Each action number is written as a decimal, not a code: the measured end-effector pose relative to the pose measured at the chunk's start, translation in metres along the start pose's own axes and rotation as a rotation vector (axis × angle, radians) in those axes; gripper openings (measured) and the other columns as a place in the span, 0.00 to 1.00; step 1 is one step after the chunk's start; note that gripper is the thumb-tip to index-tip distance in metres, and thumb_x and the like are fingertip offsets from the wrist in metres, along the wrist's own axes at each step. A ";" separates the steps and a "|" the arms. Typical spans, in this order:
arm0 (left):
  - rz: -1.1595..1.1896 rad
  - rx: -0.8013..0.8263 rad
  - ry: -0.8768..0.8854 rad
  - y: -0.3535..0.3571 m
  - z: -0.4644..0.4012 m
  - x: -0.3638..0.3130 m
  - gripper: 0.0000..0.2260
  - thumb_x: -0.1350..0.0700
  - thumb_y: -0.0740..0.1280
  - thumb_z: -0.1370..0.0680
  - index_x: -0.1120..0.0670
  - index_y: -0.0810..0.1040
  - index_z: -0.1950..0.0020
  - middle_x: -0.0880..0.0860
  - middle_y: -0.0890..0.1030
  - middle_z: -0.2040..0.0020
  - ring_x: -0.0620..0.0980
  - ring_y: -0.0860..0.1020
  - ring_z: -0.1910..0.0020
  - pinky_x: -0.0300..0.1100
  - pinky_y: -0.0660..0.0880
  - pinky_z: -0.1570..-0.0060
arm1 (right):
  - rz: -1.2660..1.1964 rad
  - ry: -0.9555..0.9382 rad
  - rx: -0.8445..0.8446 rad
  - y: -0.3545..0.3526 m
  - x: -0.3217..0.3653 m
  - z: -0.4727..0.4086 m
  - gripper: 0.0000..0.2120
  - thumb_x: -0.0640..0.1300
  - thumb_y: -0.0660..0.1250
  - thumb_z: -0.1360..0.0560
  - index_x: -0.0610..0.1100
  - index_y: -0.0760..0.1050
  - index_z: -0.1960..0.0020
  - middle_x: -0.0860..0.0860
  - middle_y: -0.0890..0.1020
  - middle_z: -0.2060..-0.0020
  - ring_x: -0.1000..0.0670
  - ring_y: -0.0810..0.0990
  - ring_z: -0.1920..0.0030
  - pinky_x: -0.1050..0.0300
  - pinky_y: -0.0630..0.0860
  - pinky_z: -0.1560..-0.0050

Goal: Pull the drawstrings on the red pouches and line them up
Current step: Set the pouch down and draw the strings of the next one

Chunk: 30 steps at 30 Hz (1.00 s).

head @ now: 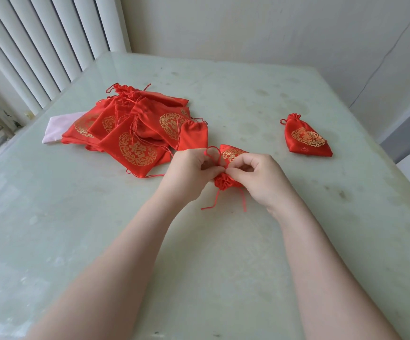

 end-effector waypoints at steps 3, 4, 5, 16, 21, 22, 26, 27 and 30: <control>-0.198 -0.056 0.186 0.002 -0.003 0.004 0.02 0.65 0.70 0.30 0.60 0.81 0.59 0.57 0.81 0.64 0.55 0.78 0.65 0.38 0.69 0.62 | 0.044 -0.032 -0.004 0.001 0.000 -0.001 0.11 0.37 0.69 0.29 0.49 0.76 0.66 0.54 0.79 0.69 0.53 0.76 0.64 0.55 0.74 0.56; -0.232 -0.055 0.235 0.003 -0.003 0.006 0.02 0.65 0.69 0.30 0.61 0.81 0.58 0.57 0.80 0.63 0.55 0.76 0.65 0.37 0.68 0.63 | 0.045 -0.040 -0.003 0.001 0.000 -0.001 0.10 0.37 0.69 0.29 0.49 0.76 0.66 0.54 0.79 0.69 0.53 0.76 0.64 0.56 0.74 0.56; -0.252 -0.054 0.261 0.005 -0.003 0.007 0.03 0.65 0.68 0.30 0.61 0.80 0.58 0.57 0.79 0.63 0.54 0.75 0.66 0.37 0.67 0.64 | 0.041 -0.044 -0.005 0.001 0.000 -0.001 0.10 0.36 0.68 0.29 0.48 0.77 0.65 0.54 0.79 0.69 0.53 0.76 0.64 0.56 0.74 0.56; -0.197 0.007 0.317 0.005 -0.003 0.016 0.06 0.64 0.61 0.29 0.63 0.76 0.55 0.50 0.73 0.60 0.48 0.70 0.65 0.23 0.64 0.64 | 0.075 -0.106 0.034 0.001 0.003 0.000 0.11 0.37 0.69 0.29 0.49 0.76 0.66 0.57 0.78 0.71 0.56 0.73 0.67 0.59 0.71 0.59; -0.137 -0.098 0.337 0.008 -0.002 0.013 0.05 0.65 0.61 0.27 0.63 0.75 0.55 0.50 0.74 0.60 0.43 0.70 0.64 0.28 0.66 0.63 | -0.142 -0.024 0.073 -0.004 0.003 0.000 0.10 0.40 0.65 0.24 0.45 0.77 0.64 0.53 0.79 0.68 0.60 0.75 0.67 0.65 0.72 0.60; -0.131 -0.105 0.346 0.008 -0.002 0.012 0.04 0.65 0.62 0.27 0.63 0.75 0.55 0.50 0.74 0.60 0.43 0.70 0.63 0.29 0.66 0.62 | -0.187 0.006 0.079 -0.004 0.003 0.000 0.10 0.39 0.64 0.24 0.45 0.76 0.63 0.52 0.79 0.69 0.61 0.75 0.69 0.67 0.71 0.62; -0.116 -0.155 0.374 0.009 -0.002 0.012 0.02 0.66 0.64 0.27 0.63 0.76 0.57 0.52 0.76 0.61 0.45 0.71 0.63 0.30 0.67 0.63 | -0.361 0.079 0.106 -0.002 0.001 0.000 0.07 0.34 0.64 0.25 0.44 0.78 0.56 0.52 0.81 0.68 0.62 0.78 0.70 0.71 0.73 0.66; -0.114 -0.176 0.375 0.009 -0.002 0.012 0.02 0.66 0.65 0.27 0.63 0.77 0.58 0.52 0.76 0.62 0.45 0.71 0.63 0.29 0.66 0.63 | -0.385 0.081 0.115 -0.002 0.001 -0.001 0.08 0.34 0.64 0.25 0.43 0.79 0.56 0.54 0.82 0.69 0.61 0.79 0.70 0.71 0.73 0.65; -0.105 -0.213 0.376 0.008 -0.003 0.013 0.02 0.66 0.66 0.27 0.62 0.78 0.59 0.51 0.75 0.62 0.43 0.71 0.63 0.26 0.66 0.63 | -0.421 0.100 0.140 -0.005 0.000 0.000 0.08 0.36 0.65 0.25 0.44 0.80 0.58 0.54 0.83 0.71 0.59 0.80 0.69 0.69 0.75 0.65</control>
Point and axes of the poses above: each hand's wrist, its own z-axis away from the middle knuckle, its own y-axis out of the palm, x = y × z, the point moved 1 cm from there along -z, towards the middle knuckle
